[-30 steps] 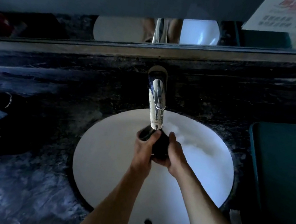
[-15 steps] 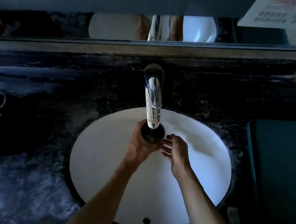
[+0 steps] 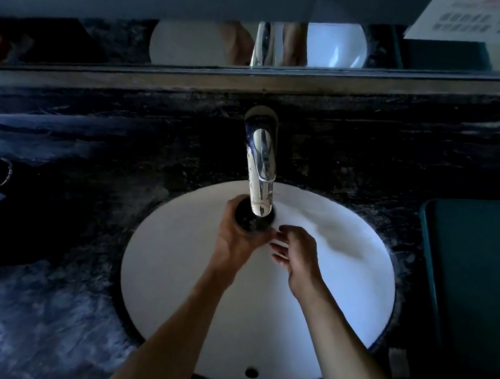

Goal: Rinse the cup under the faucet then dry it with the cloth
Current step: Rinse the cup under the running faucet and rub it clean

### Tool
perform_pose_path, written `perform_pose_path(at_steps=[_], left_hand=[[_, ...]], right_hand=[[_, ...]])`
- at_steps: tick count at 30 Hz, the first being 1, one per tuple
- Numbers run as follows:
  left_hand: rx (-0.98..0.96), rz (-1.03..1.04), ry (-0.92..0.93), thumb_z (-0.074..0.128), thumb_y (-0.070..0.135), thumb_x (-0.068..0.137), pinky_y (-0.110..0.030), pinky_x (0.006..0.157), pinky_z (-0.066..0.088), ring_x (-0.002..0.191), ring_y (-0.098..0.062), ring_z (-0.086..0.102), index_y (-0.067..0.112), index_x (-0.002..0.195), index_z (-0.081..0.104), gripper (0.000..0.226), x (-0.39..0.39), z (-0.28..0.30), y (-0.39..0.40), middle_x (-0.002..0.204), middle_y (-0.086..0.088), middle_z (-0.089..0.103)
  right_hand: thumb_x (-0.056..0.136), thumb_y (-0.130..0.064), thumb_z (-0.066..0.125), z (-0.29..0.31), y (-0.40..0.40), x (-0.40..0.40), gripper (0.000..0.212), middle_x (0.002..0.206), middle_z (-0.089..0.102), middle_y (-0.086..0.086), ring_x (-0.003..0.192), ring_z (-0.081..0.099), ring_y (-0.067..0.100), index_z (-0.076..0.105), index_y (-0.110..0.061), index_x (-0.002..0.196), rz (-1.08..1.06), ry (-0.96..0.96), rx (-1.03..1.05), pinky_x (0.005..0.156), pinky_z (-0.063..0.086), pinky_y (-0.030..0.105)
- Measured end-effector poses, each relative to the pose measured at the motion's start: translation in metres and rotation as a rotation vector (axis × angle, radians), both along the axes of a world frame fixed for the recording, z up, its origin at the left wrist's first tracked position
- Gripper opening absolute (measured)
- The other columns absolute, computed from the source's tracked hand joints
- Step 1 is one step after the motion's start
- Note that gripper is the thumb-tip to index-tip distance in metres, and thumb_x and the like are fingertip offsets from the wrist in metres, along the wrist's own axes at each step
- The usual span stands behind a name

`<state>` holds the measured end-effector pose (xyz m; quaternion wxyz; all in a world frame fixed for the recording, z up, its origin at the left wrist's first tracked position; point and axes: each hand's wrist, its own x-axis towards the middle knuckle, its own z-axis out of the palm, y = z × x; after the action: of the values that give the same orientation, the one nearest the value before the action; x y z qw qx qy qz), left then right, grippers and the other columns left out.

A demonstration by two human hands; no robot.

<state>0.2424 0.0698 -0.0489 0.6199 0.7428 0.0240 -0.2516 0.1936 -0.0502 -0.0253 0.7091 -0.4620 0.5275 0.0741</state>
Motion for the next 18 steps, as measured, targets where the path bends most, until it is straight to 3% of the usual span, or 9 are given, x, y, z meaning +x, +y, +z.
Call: perform_pose_path(at_steps=[2, 4, 7, 9, 11, 14, 16, 18], left_hand=[[0.0, 0.02, 0.015, 0.089, -0.002, 0.074, -0.045, 0.083, 0.063, 0.108, -0.038, 0.069, 0.009, 0.133, 0.05, 0.072, 0.0, -0.003, 0.003, 0.119, -0.024, 0.067], [0.001, -0.034, 0.027, 0.091, -0.001, 0.073, -0.051, 0.094, 0.06, 0.113, -0.032, 0.069, 0.014, 0.135, 0.051, 0.075, 0.0, -0.001, 0.005, 0.123, -0.017, 0.069], [-0.012, 0.012, 0.028, 0.086, -0.012, 0.074, -0.031, 0.081, 0.063, 0.101, -0.009, 0.07, 0.013, 0.129, 0.051, 0.069, 0.001, -0.006, 0.008, 0.12, -0.015, 0.067], [-0.002, -0.022, 0.013, 0.084, -0.014, 0.075, -0.026, 0.082, 0.061, 0.095, 0.002, 0.069, 0.014, 0.128, 0.05, 0.07, 0.002, -0.005, 0.008, 0.114, -0.007, 0.068], [0.014, -0.082, 0.015, 0.087, -0.01, 0.073, -0.028, 0.085, 0.059, 0.096, 0.0, 0.069, 0.013, 0.13, 0.051, 0.071, 0.004, -0.008, 0.006, 0.112, -0.003, 0.069], [0.004, -0.057, 0.029, 0.089, -0.003, 0.073, -0.028, 0.073, 0.059, 0.095, -0.019, 0.069, -0.001, 0.129, 0.051, 0.068, 0.008, -0.008, 0.002, 0.111, -0.02, 0.068], [0.008, -0.091, 0.038, 0.092, 0.008, 0.069, -0.037, 0.079, 0.061, 0.1, -0.029, 0.068, 0.0, 0.131, 0.05, 0.075, 0.008, -0.007, 0.0, 0.116, -0.022, 0.068], [0.015, -0.093, 0.032, 0.092, 0.003, 0.07, -0.036, 0.081, 0.06, 0.099, -0.024, 0.069, 0.007, 0.13, 0.051, 0.073, 0.006, -0.006, -0.002, 0.116, -0.018, 0.071]], right_hand=[[0.098, -0.013, 0.047, -0.001, 0.0, 0.0, 0.012, 0.093, 0.066, 0.01, 0.081, 0.061, 0.028, 0.058, -0.009, 0.102, 0.006, 0.009, -0.016, 0.068, 0.047, 0.033], [0.099, -0.015, 0.047, -0.004, -0.001, -0.002, 0.013, 0.099, 0.067, 0.01, 0.084, 0.066, 0.028, 0.058, -0.011, 0.105, 0.002, 0.019, -0.046, 0.073, 0.05, 0.036], [0.1, -0.017, 0.049, -0.007, -0.001, -0.004, 0.013, 0.108, 0.067, 0.012, 0.087, 0.067, 0.029, 0.058, -0.013, 0.108, -0.009, 0.038, -0.059, 0.074, 0.051, 0.036], [0.099, -0.016, 0.049, -0.007, -0.001, -0.004, 0.011, 0.105, 0.066, 0.012, 0.086, 0.064, 0.028, 0.058, -0.012, 0.105, -0.01, 0.035, -0.048, 0.072, 0.05, 0.035], [0.097, -0.014, 0.049, -0.006, -0.001, -0.003, 0.01, 0.099, 0.064, 0.013, 0.082, 0.06, 0.027, 0.057, -0.01, 0.099, -0.012, 0.033, -0.035, 0.068, 0.047, 0.033], [0.094, -0.008, 0.047, -0.004, -0.001, -0.002, 0.017, 0.088, 0.052, 0.024, 0.069, 0.049, 0.024, 0.051, 0.007, 0.099, -0.018, 0.023, -0.017, 0.059, 0.038, 0.028], [0.091, -0.005, 0.044, -0.001, 0.0, -0.001, 0.007, 0.081, 0.045, 0.024, 0.066, 0.041, 0.021, 0.051, -0.003, 0.093, -0.018, 0.005, -0.004, 0.056, 0.033, 0.027], [0.09, -0.004, 0.043, 0.0, 0.0, 0.001, 0.013, 0.082, 0.049, 0.016, 0.069, 0.043, 0.022, 0.051, -0.014, 0.094, -0.003, 0.004, -0.001, 0.057, 0.035, 0.027]])
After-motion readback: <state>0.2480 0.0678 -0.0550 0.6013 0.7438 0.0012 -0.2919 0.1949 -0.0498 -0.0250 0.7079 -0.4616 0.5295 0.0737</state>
